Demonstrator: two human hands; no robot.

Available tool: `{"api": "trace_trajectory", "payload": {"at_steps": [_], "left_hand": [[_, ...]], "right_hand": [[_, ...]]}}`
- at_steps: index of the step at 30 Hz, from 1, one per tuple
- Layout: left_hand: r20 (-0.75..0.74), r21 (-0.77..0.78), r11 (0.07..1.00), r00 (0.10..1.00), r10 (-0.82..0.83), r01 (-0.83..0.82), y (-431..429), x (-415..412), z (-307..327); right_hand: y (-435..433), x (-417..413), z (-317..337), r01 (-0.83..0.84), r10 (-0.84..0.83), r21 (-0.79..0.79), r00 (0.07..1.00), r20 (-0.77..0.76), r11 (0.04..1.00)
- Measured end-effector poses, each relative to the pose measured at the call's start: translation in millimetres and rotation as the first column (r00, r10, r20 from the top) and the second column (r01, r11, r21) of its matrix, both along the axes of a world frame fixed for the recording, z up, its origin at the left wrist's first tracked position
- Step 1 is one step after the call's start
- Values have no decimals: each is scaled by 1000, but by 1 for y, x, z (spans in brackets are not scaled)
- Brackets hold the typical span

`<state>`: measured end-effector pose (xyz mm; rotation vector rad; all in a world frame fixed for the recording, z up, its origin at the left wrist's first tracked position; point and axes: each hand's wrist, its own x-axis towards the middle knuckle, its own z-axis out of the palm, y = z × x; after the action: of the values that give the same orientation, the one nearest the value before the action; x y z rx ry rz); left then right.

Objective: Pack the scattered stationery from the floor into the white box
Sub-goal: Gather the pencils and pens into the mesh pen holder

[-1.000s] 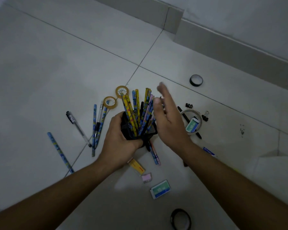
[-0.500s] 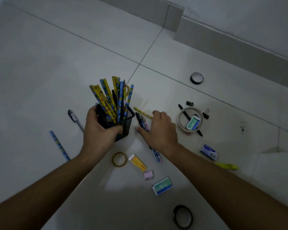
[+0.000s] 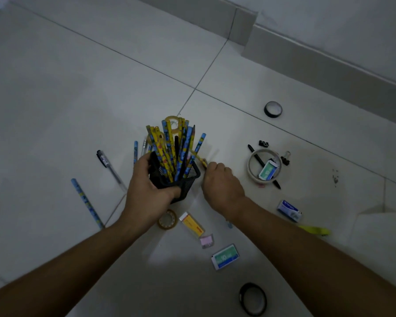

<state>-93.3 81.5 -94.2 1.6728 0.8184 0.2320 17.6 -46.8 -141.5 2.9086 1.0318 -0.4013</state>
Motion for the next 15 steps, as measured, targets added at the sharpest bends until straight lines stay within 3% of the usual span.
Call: {"api": "trace_trajectory", "payload": {"at_steps": [4, 6, 7, 8, 9, 11, 12, 13, 15], "left_hand": [[14, 2, 1000, 1000, 5, -5, -2, 2, 2], [4, -1, 1000, 1000, 0, 0, -3, 2, 4], [7, -1, 1000, 1000, -7, 7, -4, 3, 5], [16, -3, 1000, 1000, -14, 15, -5, 3, 5], [25, -6, 1000, 999, -21, 21, -7, 5, 6], [37, -7, 1000, 999, -27, 27, -10, 8, 8], [39, -3, 1000, 999, -30, 30, -12, 9, 8], [39, 3, 999, 999, -35, 35, -15, 11, 8], [38, 8, 999, 998, -52, 52, -21, 14, 7]], "right_hand": [[-5, 11, -1, -31, 32, 11, 997, -65, 999], [-8, 23, 5, 134, -93, 183, 972, -217, 974], [-10, 30, 10, 293, -188, 279, 918, -349, 915], [-11, 37, 15, 483, -269, 353, 818, -509, 801], [-12, 45, 22, 685, -304, 387, 661, -686, 617], [-15, 59, 40, 960, -152, 245, 264, -952, 136], [-17, 64, 51, 989, -20, 135, 134, -991, -63], [-17, 71, 60, 976, 88, 57, 76, -993, -209], [-16, 81, 80, 912, 209, -2, 91, -974, -410]]}}
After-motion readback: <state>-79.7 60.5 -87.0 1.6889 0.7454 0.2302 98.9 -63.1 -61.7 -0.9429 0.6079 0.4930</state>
